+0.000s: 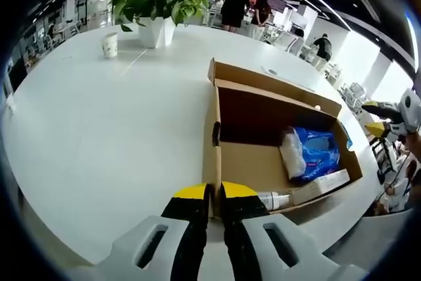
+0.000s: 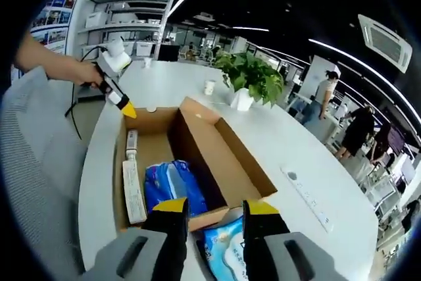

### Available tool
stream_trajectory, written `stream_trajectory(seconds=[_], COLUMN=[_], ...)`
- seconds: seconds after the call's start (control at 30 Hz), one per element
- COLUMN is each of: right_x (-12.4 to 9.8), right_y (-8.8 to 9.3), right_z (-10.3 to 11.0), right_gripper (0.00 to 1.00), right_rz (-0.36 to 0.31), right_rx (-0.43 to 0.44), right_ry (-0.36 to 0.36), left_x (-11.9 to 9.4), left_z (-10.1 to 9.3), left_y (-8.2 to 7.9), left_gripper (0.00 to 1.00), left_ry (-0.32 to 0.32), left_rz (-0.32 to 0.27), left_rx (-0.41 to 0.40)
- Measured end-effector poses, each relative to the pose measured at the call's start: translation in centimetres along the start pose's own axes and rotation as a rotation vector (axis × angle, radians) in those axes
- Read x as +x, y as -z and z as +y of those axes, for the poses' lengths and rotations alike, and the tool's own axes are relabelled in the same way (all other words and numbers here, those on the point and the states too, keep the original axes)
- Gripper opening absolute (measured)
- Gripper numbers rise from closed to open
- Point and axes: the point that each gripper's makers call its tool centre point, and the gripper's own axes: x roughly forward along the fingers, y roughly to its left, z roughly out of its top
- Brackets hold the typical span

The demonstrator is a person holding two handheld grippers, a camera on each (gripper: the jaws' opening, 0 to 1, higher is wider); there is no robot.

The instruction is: Operate the shoe box by opening the lid, removing the specified soft item, and placing it in the target area until the item is outside and the box remains undamaged.

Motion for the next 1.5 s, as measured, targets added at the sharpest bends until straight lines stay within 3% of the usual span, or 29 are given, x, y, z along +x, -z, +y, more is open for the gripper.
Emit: stream_trajectory(seconds=[0.3, 0.73, 1.5], right_x=[1.9, 4.5, 8.0], right_y=[-0.3, 0.9, 2.0], right_z=[1.2, 2.1, 3.3], right_gripper=[0.30, 0.29, 0.16], right_rz=[0.016, 0.067, 0.147], right_rx=[-0.034, -0.052, -0.099], right_ry=[-0.045, -0.085, -0.099], left_x=[0.1, 0.1, 0.1], left_z=[0.0, 0.1, 0.0], left_y=[0.0, 0.0, 0.0], left_gripper=[0.04, 0.04, 0.04], left_ry=[0.001, 0.000, 0.001], left_rz=[0.000, 0.000, 0.001], left_rx=[-0.003, -0.002, -0.003])
